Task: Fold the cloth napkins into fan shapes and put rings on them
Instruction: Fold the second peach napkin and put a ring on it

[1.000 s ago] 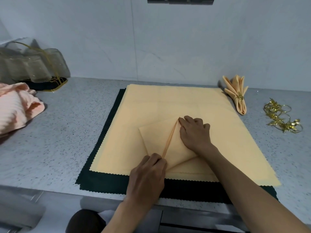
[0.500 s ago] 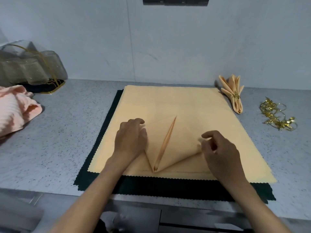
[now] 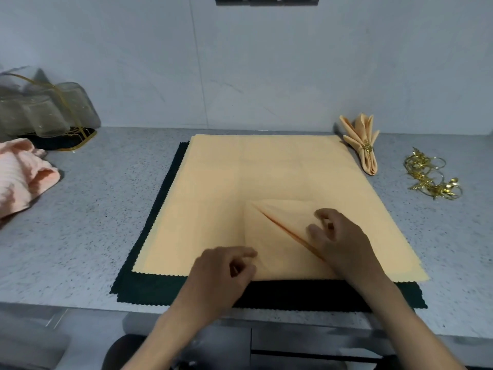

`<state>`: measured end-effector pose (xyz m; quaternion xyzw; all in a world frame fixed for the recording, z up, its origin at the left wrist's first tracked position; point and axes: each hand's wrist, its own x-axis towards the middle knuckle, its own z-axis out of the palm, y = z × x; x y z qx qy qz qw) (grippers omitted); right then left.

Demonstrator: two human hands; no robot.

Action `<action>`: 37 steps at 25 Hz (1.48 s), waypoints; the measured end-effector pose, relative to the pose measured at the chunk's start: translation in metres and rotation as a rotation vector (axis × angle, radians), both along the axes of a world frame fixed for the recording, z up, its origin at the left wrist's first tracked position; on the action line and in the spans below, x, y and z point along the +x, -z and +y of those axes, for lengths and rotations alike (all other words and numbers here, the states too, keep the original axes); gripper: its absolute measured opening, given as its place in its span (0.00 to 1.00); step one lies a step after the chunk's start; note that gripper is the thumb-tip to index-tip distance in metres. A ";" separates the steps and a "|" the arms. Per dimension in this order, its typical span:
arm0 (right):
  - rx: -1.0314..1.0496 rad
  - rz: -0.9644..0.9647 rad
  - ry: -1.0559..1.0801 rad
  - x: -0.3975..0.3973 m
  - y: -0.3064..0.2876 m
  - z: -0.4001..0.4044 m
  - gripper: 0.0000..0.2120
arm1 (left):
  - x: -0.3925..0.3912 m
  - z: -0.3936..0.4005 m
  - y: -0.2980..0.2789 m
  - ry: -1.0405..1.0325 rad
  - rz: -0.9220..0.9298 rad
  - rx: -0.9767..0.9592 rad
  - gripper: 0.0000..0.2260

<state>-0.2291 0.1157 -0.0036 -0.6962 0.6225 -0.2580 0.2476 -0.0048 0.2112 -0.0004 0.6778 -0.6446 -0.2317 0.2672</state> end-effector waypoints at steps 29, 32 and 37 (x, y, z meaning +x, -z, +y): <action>-0.437 0.444 -0.080 0.002 0.027 0.016 0.09 | -0.034 -0.097 0.032 0.188 -0.497 0.054 0.26; -0.402 0.475 -0.119 0.001 0.026 0.017 0.10 | -0.040 -0.095 0.033 0.096 -0.500 0.125 0.27; -0.234 0.620 -0.180 0.006 -0.016 -0.009 0.18 | -0.048 -0.095 0.033 0.058 -0.498 0.144 0.26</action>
